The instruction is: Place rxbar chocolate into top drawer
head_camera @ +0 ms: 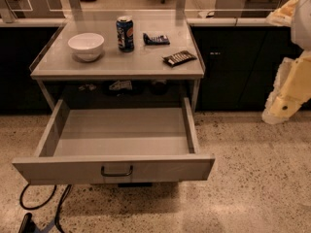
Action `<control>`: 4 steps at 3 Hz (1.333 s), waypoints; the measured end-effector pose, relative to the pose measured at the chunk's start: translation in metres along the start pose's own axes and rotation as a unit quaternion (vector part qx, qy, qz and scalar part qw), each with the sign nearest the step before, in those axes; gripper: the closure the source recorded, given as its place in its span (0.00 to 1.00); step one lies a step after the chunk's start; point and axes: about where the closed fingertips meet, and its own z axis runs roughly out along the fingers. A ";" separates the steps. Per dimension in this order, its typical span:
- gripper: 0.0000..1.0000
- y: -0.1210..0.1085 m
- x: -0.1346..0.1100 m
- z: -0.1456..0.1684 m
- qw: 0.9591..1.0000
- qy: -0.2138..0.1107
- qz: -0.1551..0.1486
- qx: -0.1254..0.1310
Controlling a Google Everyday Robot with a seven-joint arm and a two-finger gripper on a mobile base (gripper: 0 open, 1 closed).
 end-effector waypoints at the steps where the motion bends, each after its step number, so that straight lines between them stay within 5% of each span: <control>1: 0.00 0.000 0.000 0.000 1.000 0.000 0.000 0.000; 2: 0.00 -0.003 -0.011 -0.011 1.000 -0.008 -0.012 0.024; 3: 0.00 -0.027 -0.039 -0.016 0.997 -0.061 -0.042 0.035; 4: 0.00 -0.069 -0.075 0.000 0.988 -0.139 -0.061 0.010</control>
Offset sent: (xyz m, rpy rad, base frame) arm 0.0046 0.0122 0.0183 -0.0104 -0.0930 0.0296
